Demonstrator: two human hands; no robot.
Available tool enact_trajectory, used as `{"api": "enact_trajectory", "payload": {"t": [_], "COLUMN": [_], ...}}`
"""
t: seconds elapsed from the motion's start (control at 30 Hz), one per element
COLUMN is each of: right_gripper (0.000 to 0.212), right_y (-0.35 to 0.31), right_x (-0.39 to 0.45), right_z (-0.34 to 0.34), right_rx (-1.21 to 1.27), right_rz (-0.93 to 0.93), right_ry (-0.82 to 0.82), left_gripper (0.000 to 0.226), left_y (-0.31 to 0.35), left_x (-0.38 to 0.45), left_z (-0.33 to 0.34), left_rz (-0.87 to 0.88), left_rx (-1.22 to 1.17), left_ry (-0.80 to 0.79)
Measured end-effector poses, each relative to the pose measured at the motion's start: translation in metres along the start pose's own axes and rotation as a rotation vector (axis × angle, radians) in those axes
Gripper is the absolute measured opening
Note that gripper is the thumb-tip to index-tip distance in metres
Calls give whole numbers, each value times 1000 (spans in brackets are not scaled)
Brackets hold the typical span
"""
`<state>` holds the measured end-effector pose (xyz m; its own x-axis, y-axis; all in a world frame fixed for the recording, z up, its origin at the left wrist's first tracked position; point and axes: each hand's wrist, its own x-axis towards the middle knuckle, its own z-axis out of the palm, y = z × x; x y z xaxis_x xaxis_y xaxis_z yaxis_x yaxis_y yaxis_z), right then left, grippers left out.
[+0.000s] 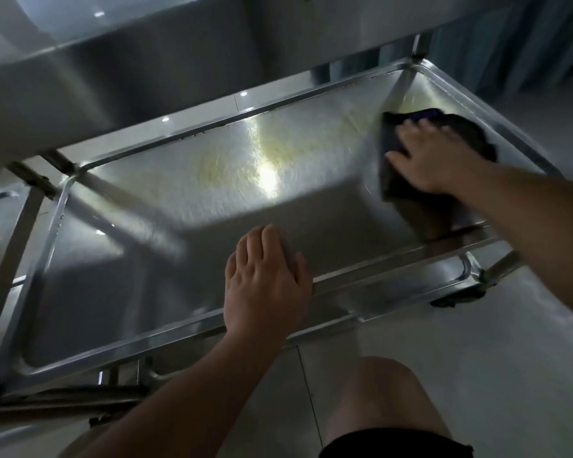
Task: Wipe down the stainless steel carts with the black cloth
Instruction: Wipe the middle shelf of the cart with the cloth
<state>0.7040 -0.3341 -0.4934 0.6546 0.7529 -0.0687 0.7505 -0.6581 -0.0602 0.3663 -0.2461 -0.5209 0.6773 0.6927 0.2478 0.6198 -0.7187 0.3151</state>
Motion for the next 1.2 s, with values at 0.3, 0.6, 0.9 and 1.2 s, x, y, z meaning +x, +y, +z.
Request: {"api": "enact_trajectory", "payload": {"t": [0.3,0.6,0.9,1.2], "right_gripper": [103,138,84,76], "right_y": [53,48,10,-64], "right_x": [-44,-120,-164,-194], "right_z": [-11,-10,6,14], "right_rx": [95,-18,-54,87], "right_rz": [346,340,261,-13], "right_ry": [-95,-142,50,12], "left_gripper": [33,31,33,49], "left_y": [-3,2,5,0], "left_x": [0,-1,0,11], "left_z": [1,-4,-9,-26], "left_rz": [-16,-12,-35,-36], "left_rx": [-20,1,-4,-58], "left_ry": [-4,-32,-88,-301]}}
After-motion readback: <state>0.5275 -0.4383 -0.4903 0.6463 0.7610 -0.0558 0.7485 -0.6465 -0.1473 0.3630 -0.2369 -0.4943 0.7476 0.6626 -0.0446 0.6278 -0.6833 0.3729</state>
